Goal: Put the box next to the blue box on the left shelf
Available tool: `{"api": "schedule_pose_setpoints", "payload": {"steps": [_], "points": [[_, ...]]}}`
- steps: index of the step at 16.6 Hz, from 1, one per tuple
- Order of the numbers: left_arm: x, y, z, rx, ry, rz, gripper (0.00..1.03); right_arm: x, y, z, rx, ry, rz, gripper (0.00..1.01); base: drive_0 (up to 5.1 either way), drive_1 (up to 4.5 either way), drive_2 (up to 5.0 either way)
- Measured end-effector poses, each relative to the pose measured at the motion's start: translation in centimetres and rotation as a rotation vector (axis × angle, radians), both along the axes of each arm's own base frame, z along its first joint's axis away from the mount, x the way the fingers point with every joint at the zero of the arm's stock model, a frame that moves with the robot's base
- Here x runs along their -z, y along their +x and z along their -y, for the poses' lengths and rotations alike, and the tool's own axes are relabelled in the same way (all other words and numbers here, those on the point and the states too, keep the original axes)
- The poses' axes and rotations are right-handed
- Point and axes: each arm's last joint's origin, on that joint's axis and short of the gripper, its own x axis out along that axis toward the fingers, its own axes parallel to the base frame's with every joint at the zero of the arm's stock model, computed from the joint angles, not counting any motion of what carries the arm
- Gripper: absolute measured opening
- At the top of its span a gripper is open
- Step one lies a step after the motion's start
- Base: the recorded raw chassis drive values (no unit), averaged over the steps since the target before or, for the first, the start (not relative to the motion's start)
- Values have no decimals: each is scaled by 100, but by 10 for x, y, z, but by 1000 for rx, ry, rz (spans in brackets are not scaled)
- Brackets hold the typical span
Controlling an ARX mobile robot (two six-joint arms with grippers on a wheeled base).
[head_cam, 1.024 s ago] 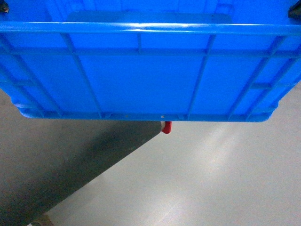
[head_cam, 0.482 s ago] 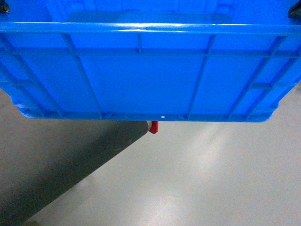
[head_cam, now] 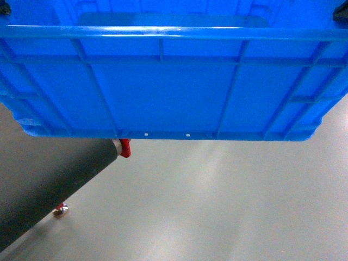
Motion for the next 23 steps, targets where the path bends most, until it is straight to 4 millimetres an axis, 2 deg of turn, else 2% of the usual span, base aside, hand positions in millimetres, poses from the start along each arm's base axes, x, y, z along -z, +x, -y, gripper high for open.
{"api": "schedule_pose_setpoints", "payload": {"steps": [23], "points": [[0,0,0,0,0,0,16,0,0,0,0,0,-1,7,-153,-153,-153]]}}
